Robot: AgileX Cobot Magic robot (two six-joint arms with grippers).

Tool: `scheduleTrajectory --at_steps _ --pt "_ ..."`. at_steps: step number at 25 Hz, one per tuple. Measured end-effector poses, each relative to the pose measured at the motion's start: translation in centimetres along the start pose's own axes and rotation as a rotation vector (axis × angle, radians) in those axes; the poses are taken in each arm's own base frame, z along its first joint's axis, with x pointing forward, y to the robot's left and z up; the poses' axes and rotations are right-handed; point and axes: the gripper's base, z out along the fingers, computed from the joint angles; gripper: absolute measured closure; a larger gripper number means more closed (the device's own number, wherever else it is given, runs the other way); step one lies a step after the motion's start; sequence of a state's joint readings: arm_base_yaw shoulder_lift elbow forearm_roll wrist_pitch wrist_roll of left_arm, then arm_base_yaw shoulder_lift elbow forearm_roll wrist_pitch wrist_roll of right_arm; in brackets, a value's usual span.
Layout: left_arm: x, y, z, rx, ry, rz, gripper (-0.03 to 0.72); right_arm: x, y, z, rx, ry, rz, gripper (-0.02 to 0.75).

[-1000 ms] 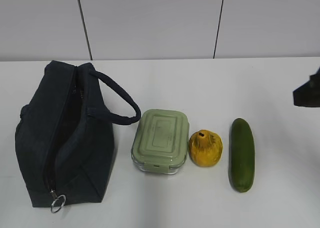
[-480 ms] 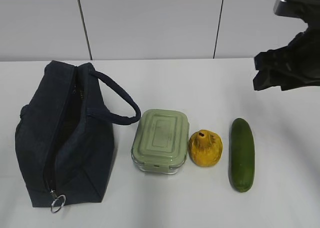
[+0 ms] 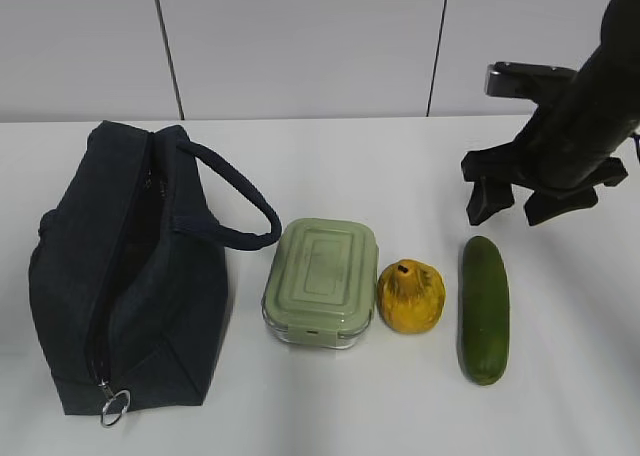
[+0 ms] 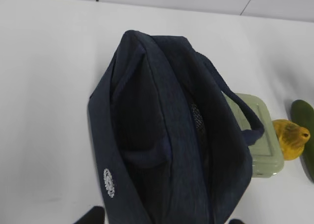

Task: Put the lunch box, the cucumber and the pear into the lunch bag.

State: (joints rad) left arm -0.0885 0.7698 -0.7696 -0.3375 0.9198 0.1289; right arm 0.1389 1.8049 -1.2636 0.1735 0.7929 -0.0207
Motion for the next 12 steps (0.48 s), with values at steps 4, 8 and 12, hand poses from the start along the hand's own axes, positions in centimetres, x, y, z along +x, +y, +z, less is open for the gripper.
scheduleTrajectory --at_steps 4,8,12 --pt "-2.3 0.2 2.5 0.03 0.093 -0.005 0.242 -0.7 -0.2 2.3 0.001 0.067 0.013 0.19" --pt "-3.2 0.5 4.0 0.033 0.134 -0.014 0.238 -1.1 -0.4 4.5 0.008 0.136 0.058 0.173" --pt "-3.3 0.7 5.0 0.029 0.165 -0.024 0.236 -1.2 -0.5 5.8 0.013 0.171 0.086 0.168"
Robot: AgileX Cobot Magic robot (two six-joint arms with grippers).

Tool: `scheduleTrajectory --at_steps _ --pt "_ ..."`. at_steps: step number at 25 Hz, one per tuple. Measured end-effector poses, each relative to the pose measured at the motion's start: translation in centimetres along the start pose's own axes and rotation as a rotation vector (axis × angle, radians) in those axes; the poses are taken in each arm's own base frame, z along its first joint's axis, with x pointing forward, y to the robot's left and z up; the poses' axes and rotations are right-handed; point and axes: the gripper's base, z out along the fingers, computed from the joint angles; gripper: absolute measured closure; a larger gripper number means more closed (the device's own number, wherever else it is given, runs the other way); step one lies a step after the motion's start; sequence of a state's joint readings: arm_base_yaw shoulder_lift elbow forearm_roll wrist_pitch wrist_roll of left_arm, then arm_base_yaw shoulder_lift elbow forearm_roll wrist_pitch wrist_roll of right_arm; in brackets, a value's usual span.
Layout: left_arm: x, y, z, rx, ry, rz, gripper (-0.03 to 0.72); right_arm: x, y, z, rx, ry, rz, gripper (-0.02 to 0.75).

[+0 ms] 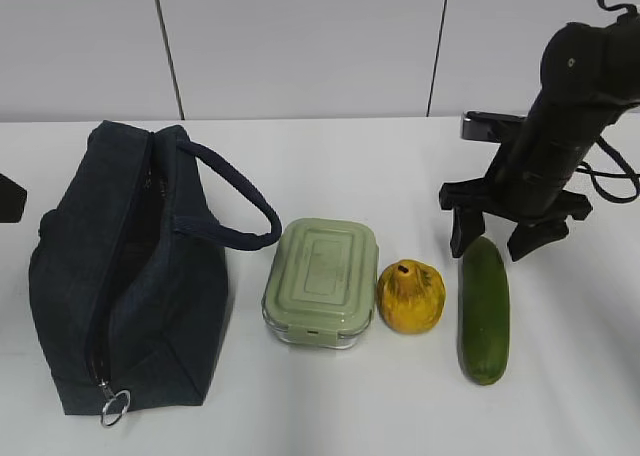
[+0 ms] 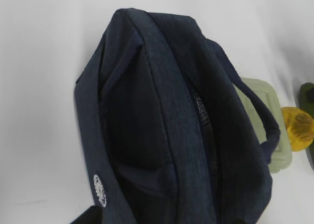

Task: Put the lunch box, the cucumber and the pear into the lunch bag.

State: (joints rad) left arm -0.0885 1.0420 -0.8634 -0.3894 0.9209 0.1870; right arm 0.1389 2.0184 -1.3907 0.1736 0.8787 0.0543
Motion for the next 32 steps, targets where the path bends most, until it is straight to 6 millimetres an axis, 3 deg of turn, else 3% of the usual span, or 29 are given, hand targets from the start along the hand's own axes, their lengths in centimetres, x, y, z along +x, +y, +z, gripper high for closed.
scheduleTrajectory --at_steps 10,16,24,32 --pt "-0.5 0.4 1.6 0.006 0.042 0.001 0.235 0.0 -0.2 2.5 -0.002 0.077 0.023 0.173" --pt "-0.7 0.1 1.8 0.05 0.042 0.005 0.235 0.0 -0.2 2.6 -0.006 0.077 0.026 0.344" --pt "-0.5 -0.2 2.6 0.104 0.101 0.019 0.234 -0.1 -0.2 2.5 -0.007 0.076 0.031 0.349" --pt "-0.5 0.5 4.6 0.099 0.199 0.017 0.254 -0.1 -0.2 2.5 -0.007 0.076 0.031 0.35"
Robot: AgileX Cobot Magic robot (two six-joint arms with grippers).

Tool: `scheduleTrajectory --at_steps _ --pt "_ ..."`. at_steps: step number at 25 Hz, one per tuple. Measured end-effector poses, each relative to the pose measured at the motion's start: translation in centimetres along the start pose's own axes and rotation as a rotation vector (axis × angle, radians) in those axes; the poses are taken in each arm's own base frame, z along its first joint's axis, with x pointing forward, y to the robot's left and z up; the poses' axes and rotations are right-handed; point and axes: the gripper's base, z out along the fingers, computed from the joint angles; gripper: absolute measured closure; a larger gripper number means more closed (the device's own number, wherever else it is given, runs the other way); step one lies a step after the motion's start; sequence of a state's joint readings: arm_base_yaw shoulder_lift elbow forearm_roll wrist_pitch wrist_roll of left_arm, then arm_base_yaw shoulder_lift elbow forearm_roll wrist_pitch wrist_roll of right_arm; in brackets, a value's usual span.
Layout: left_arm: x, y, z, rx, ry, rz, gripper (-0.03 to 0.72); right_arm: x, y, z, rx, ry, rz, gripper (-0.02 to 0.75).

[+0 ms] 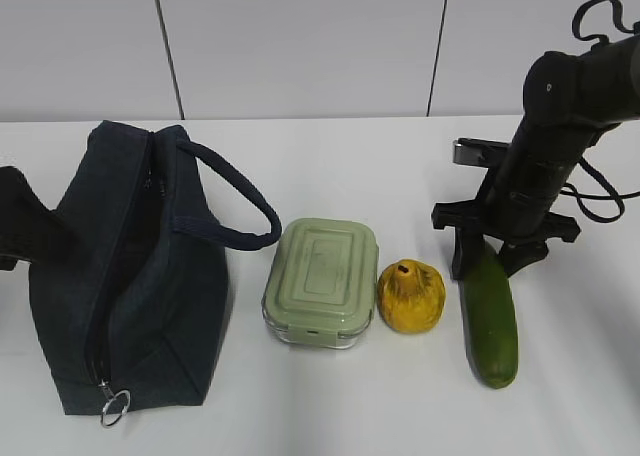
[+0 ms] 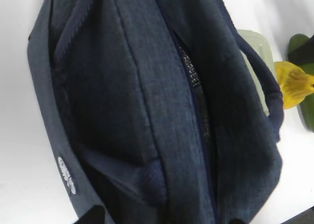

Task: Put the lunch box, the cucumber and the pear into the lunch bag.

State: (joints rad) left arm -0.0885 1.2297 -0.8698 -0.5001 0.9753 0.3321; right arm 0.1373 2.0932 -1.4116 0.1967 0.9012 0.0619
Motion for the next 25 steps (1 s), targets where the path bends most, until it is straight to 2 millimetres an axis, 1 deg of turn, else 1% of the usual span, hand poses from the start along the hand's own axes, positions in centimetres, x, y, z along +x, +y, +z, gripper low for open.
scheduleTrajectory --at_steps 3,5,7,10,11,13,19,25 --pt "-0.2 0.3 0.6 0.001 0.022 -0.002 0.265 0.0 0.0 0.0 0.0 0.0 0.0 0.351" --pt "-0.3 0.3 1.0 -0.001 0.028 0.001 0.3 0.0 0.0 0.0 0.0 0.0 0.0 0.351" --pt "-0.4 0.1 1.4 -0.001 0.029 0.015 0.394 0.0 0.0 0.0 0.0 0.0 0.0 0.351" --pt "-0.6 -0.3 1.9 -0.007 0.027 0.048 0.587 0.0 0.0 0.0 0.0 -0.002 0.0 0.351" --pt "-0.7 -0.3 2.0 -0.011 0.021 0.056 0.629 0.0 0.0 0.0 0.001 -0.002 -0.001 0.351" --pt "-0.8 -0.4 2.1 -0.018 0.014 0.067 0.668 0.0 0.0 0.0 0.001 -0.002 -0.001 0.351" --pt "-0.9 -0.2 2.1 -0.033 -0.001 0.074 0.685 -0.5 0.0 -0.5 0.013 -0.018 -0.018 0.358" --pt "-0.9 -0.2 2.1 -0.036 -0.002 0.075 0.686 -1.7 0.5 -2.4 0.017 -0.04 -0.045 0.366"
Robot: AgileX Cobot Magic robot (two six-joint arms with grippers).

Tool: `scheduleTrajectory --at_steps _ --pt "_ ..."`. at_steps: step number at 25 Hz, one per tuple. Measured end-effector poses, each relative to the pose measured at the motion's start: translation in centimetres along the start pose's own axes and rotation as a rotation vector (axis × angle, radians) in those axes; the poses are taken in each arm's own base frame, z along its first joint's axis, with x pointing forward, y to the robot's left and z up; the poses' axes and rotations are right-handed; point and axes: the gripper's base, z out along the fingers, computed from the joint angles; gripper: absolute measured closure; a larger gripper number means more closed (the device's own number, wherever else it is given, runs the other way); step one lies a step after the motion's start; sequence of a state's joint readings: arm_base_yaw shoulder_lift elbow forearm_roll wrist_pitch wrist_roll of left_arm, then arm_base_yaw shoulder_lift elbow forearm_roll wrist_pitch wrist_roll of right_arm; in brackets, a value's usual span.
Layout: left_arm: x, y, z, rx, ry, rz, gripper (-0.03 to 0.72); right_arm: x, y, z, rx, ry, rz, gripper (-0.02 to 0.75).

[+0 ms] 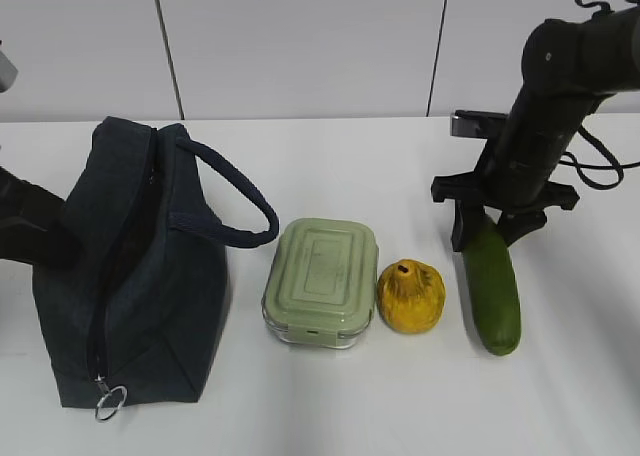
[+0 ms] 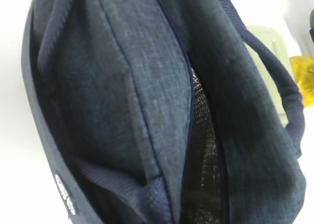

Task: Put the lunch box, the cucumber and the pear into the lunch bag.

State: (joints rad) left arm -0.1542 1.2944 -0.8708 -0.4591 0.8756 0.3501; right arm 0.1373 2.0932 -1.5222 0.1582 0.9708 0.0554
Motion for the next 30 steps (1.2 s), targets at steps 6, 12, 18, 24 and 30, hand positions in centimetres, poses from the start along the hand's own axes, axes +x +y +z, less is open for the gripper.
scheduleTrajectory --at_steps 6,12,18,24,30 --pt "-0.1 0.1 0.0 -0.007 -0.011 0.002 0.686 -2.1 0.9 -4.3 -0.016 -0.083 -0.057 0.366" --pt "-0.2 0.2 0.0 -0.018 -0.021 0.018 0.686 -2.9 4.8 -12.7 -0.285 -0.324 -0.15 0.366" --pt "-0.1 0.4 0.0 -0.039 -0.014 0.04 0.686 -1.5 13.6 -15.1 -0.674 -0.479 -0.377 0.366" --pt "-0.1 0.4 0.0 -0.041 -0.013 0.042 0.687 1.1 21.7 -16.2 -0.812 -0.726 -0.629 0.367" --pt "-0.1 0.4 0.0 -0.041 -0.013 0.043 0.687 2.2 25.3 -15.7 -0.872 -0.874 -0.743 0.366"
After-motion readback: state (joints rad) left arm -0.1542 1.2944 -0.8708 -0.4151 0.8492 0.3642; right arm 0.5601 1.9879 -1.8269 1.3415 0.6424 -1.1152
